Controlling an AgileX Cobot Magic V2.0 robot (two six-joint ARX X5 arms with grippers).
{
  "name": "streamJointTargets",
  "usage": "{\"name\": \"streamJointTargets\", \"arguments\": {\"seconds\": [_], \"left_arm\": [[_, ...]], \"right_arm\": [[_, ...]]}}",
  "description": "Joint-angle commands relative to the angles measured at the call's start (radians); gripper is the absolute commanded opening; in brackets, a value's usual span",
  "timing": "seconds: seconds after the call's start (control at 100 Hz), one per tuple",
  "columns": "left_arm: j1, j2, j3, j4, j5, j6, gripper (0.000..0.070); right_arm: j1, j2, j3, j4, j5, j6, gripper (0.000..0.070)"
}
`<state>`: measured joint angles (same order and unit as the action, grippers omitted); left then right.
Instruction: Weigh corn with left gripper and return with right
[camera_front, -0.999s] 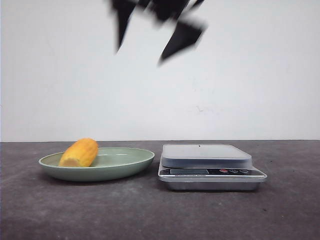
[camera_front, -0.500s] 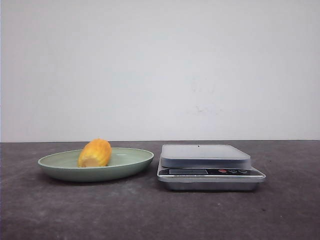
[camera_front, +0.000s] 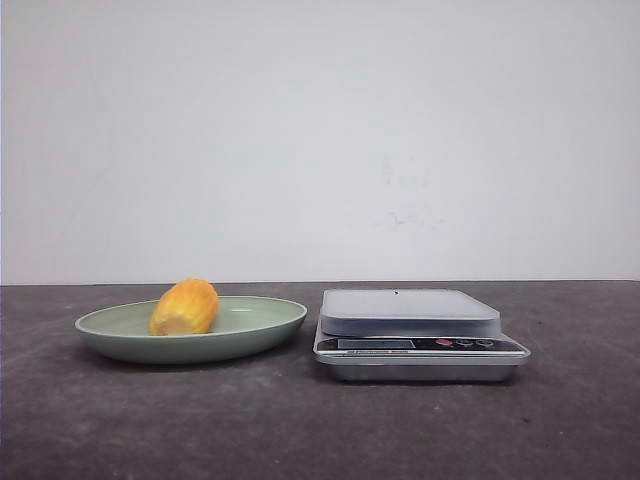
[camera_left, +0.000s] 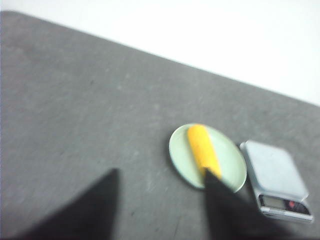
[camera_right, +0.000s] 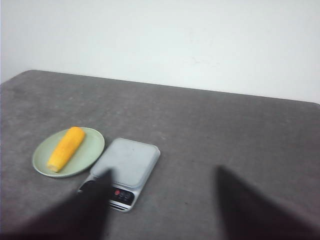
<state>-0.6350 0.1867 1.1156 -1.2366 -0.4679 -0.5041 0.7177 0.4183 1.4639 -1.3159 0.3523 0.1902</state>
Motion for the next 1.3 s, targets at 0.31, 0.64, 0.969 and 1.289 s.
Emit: {"name": "streamJointTargets", "arguments": {"seconds": [0.31, 0.64, 0.969, 1.289], "left_arm": [[-0.005, 0.002, -0.032, 0.118, 0.005, 0.017, 0.0017], [-0.005, 0.002, -0.032, 0.108, 0.005, 0.017, 0.0017], [-0.005, 0.002, -0.032, 0.108, 0.005, 0.017, 0.0017], [0.207, -0.014, -0.163, 0.318, -0.016, 0.222, 0.0018]], "right_arm": [[0.005, 0.011, -0.101, 0.146, -0.019, 0.039, 0.0012], [0.005, 0.011, -0.099, 0.171, -0.011, 0.038, 0.0011], [0.005, 0.011, -0.099, 0.171, -0.011, 0.038, 0.0011], [0.005, 0.011, -0.099, 0.171, -0.011, 0.038, 0.0011]]}}
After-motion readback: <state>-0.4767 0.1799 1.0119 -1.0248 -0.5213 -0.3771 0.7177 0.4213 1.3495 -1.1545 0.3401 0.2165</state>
